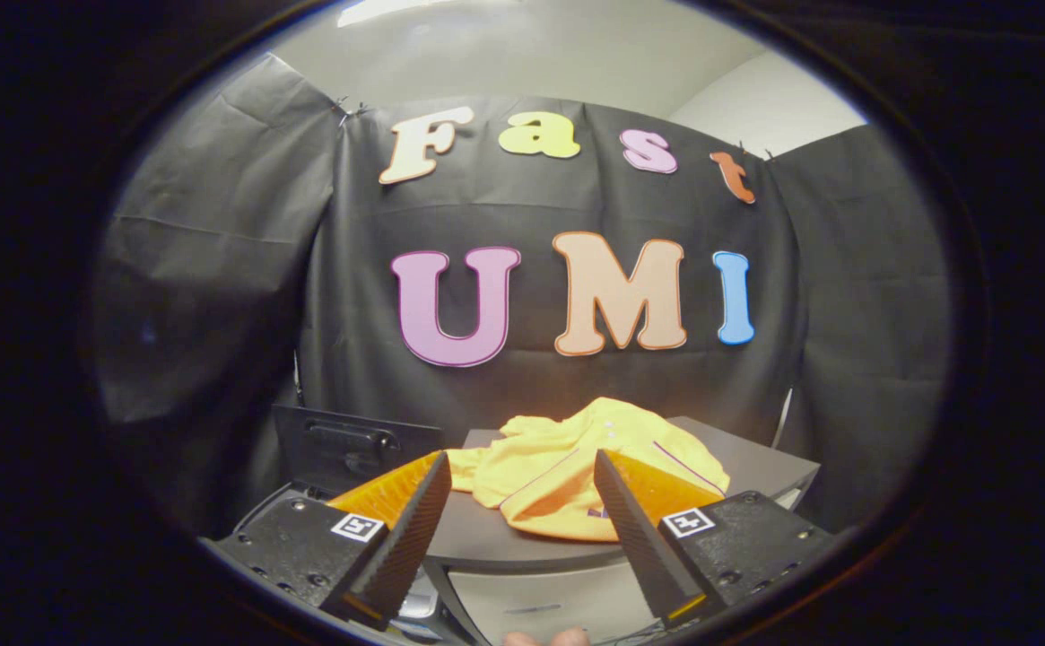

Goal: Put the clothes into the washing machine and then close the washing machine lid.

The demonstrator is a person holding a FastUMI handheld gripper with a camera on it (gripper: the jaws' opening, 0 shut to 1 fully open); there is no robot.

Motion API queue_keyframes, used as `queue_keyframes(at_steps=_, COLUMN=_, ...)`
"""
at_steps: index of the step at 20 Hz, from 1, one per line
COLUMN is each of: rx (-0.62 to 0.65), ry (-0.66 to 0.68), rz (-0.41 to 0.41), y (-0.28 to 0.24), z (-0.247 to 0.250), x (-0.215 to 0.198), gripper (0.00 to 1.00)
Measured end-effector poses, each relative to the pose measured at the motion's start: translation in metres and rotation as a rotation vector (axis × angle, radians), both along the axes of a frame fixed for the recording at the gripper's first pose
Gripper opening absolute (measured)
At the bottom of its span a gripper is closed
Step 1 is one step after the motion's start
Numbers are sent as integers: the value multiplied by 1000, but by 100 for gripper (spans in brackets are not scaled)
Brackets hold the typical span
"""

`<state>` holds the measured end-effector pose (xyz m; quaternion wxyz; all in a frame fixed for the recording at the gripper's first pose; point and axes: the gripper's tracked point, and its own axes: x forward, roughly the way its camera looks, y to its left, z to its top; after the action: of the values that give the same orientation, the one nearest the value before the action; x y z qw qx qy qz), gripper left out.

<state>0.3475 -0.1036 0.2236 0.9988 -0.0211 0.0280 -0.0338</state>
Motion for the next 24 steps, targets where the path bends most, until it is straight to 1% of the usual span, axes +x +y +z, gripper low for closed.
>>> queue_keyframes(at_steps=2, rx=-47, ry=19, rz=-20, y=-14, z=-3, x=14, gripper=97)
queue_keyframes(at_steps=4, rx=-82, ry=67, rz=-54, y=-34, z=-15, x=29, gripper=97)
queue_keyframes(at_steps=6, rx=-62, ry=93, rz=-83, y=-47, z=-21, x=44, gripper=98)
queue_keyframes(at_steps=9, rx=-31, ry=134, rz=-129, y=-62, z=-33, x=55, gripper=98)
queue_keyframes(at_steps=15, rx=-118, ry=254, rz=-116, y=-63, z=-58, x=74, gripper=98)
queue_keyframes(at_steps=19, rx=-99, ry=318, rz=-103, y=-65, z=-74, x=81, gripper=95)
queue_keyframes(at_steps=21, rx=-71, ry=315, rz=-98, y=-67, z=-75, x=82, gripper=89)
queue_keyframes(at_steps=23, rx=-75, ry=321, rz=-116, y=-71, z=-74, x=84, gripper=75)
queue_keyframes(at_steps=24, rx=-84, ry=325, rz=-118, y=-71, z=-72, x=87, gripper=60)
